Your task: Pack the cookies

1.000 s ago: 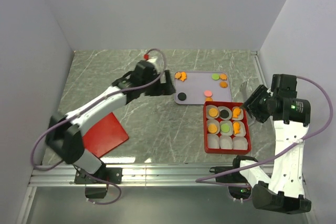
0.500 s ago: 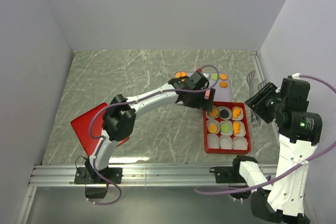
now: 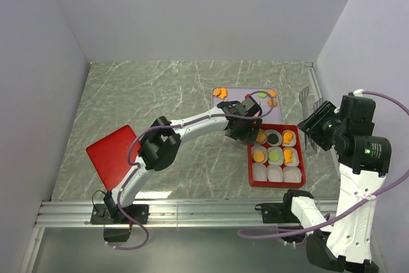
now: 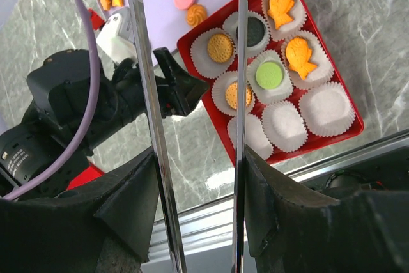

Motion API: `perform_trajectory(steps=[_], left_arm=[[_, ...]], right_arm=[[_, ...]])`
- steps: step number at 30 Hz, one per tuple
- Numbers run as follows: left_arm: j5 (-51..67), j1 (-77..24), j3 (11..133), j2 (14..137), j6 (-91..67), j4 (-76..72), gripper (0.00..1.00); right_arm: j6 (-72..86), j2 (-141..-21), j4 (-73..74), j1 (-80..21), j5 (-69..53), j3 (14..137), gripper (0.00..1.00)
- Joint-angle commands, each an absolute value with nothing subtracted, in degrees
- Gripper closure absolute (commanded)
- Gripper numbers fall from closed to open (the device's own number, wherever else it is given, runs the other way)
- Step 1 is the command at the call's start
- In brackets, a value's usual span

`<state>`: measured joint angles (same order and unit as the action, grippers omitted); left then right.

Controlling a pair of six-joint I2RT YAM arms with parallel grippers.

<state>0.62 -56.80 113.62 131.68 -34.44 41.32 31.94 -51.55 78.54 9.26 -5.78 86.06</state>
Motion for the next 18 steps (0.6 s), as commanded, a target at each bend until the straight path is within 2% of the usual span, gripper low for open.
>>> perform_trajectory(steps=[1, 3, 9, 15, 16, 18], left_arm=[[-2.9, -57.66, 117.42, 134.11, -32.34, 46.31, 0.24], [-4.12, -57.74, 118.3, 134.56, -32.34, 47.98, 0.34], [-8.34, -57.74, 113.21, 130.96, -32.43, 49.3, 0.49], [-12.92, -56.34, 103.11, 123.95, -32.08, 49.49, 0.61], [-13.18, -55.9, 99.18, 122.79, -32.08, 48.87, 0.67], [-13.27, -54.33, 94.94, 119.64, -32.34, 47.2, 0.71]], right_arm=[[31.46, -51.33, 78.14, 8.53, -5.27, 85.7, 0.43], [31.38, -51.33, 77.96, 8.44, -5.27, 85.52, 0.43], [31.2, -51.77, 77.61, 7.74, -4.83, 85.61, 0.43], [31.03, -52.03, 77.34, 7.12, -4.75, 85.52, 0.43], [30.85, -52.12, 77.34, 6.95, -4.66, 85.52, 0.43], [30.76, -52.47, 77.34, 6.33, -4.31, 85.43, 0.43]])
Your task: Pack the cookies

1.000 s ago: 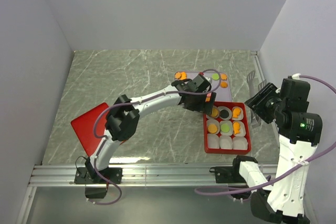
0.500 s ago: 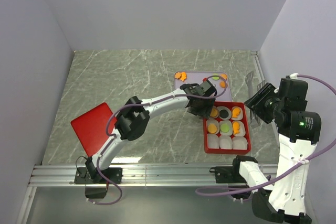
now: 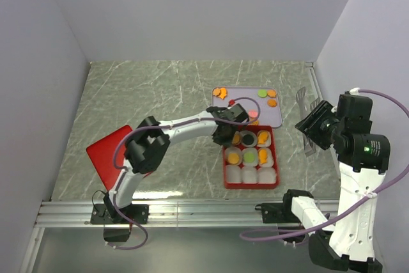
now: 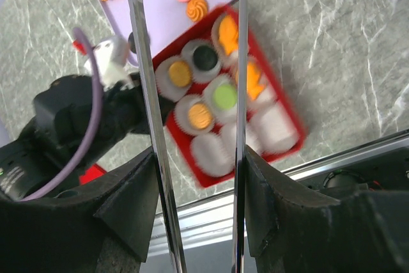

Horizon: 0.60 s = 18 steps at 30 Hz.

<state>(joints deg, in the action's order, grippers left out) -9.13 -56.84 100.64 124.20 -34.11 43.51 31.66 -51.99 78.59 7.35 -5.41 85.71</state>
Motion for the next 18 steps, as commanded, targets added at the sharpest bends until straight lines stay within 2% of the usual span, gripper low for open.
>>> perform_trajectory(steps=[1, 3, 10, 18], left_arm=[[-13.45, -53.71, 90.83, 118.4, -32.43, 46.76, 0.75], [-14.41, -51.96, 86.77, 114.63, -32.61, 45.36, 0.77], [-17.84, -44.92, 72.18, 103.72, -32.17, 45.44, 0.97], [-20.92, -32.27, 64.78, 94.23, -29.54, 46.41, 1.0]], right_arm=[[30.5, -52.47, 77.34, 6.15, -3.87, 85.52, 0.43], [30.24, -52.91, 77.34, 5.63, -3.43, 85.96, 0.43], [29.97, -54.75, 77.08, 4.13, -2.9, 87.45, 0.43], [29.88, -56.86, 76.38, 3.25, -3.25, 88.33, 0.43]])
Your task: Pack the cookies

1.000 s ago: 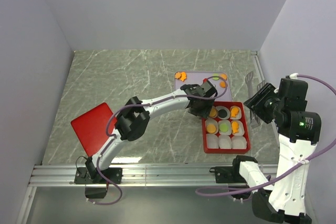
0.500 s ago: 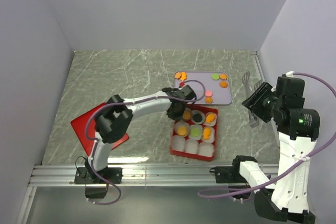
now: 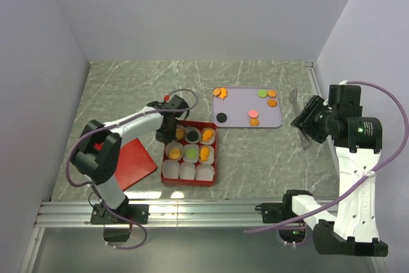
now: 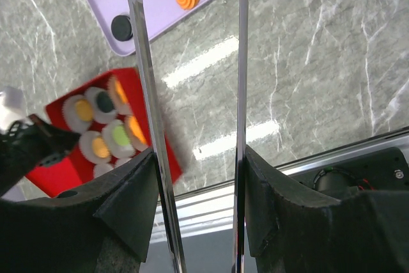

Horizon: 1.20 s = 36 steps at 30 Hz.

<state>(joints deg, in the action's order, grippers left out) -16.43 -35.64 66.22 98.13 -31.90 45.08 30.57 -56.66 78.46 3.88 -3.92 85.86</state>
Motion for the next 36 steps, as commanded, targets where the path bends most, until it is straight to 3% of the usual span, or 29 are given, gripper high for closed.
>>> perform_trajectory(steps=[1, 11, 27, 32, 33, 36], left_arm=[[-20.83, -31.21, 64.43, 93.7, -29.1, 46.15, 1.0], [-18.81, -21.19, 66.96, 99.47, -26.28, 41.92, 1.0], [-12.93, -18.9, 94.82, 119.53, -28.74, 43.33, 0.98], [-11.17, -18.72, 94.57, 118.92, -28.3, 41.93, 0.69], [-11.16, -18.63, 94.22, 118.57, -28.3, 41.92, 0.59], [-11.51, -18.11, 92.82, 115.59, -28.3, 41.66, 0.48]], right_arm=[[29.88, -57.21, 76.2, 3.08, -3.34, 88.42, 0.43], [29.97, -58.45, 74.88, 2.55, -4.92, 86.66, 0.44], [29.0, -60.64, 72.08, 2.63, -7.29, 84.03, 0.46], [30.23, -62.22, 69.18, 1.24, -10.28, 81.22, 0.47], [31.02, -62.57, 67.52, 0.27, -10.28, 80.25, 0.47], [32.69, -65.02, 65.05, -5.61, -8.88, 79.8, 0.47]])
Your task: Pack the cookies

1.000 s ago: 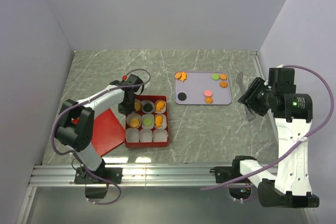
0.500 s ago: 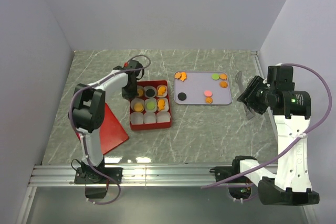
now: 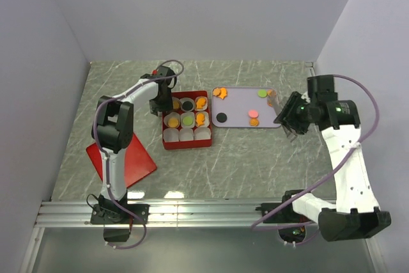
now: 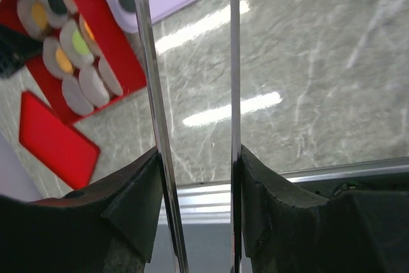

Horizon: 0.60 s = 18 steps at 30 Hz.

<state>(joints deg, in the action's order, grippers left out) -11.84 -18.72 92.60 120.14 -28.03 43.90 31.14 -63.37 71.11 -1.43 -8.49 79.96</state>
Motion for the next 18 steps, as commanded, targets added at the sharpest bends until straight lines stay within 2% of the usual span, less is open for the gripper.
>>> perform_trajectory(steps=[1, 4, 7, 12, 18], left_arm=[[-11.69, -17.93, 92.29, 114.45, -28.39, 41.49, 0.43], [-11.86, -16.7, 89.57, 108.65, -29.26, 41.4, 0.33], [-10.99, -14.86, 85.53, 100.83, -30.06, 40.52, 0.28], [-3.61, -11.52, 74.39, 85.01, -31.73, 37.09, 0.25], [-0.44, -8.09, 60.15, 67.0, -32.08, 33.32, 0.23]], right_arm=[[32.96, -65.82, 64.43, -9.19, -8.53, 79.8, 0.47], [33.92, -69.16, 62.5, -14.57, -7.29, 79.81, 0.47], [34.1, -72.41, 59.6, -16.87, -7.47, 79.02, 0.47], [32.96, -81.09, 55.2, -20.91, -7.03, 80.15, 0.46], [30.85, -91.83, 57.74, -25.92, -2.56, 88.76, 0.44]])
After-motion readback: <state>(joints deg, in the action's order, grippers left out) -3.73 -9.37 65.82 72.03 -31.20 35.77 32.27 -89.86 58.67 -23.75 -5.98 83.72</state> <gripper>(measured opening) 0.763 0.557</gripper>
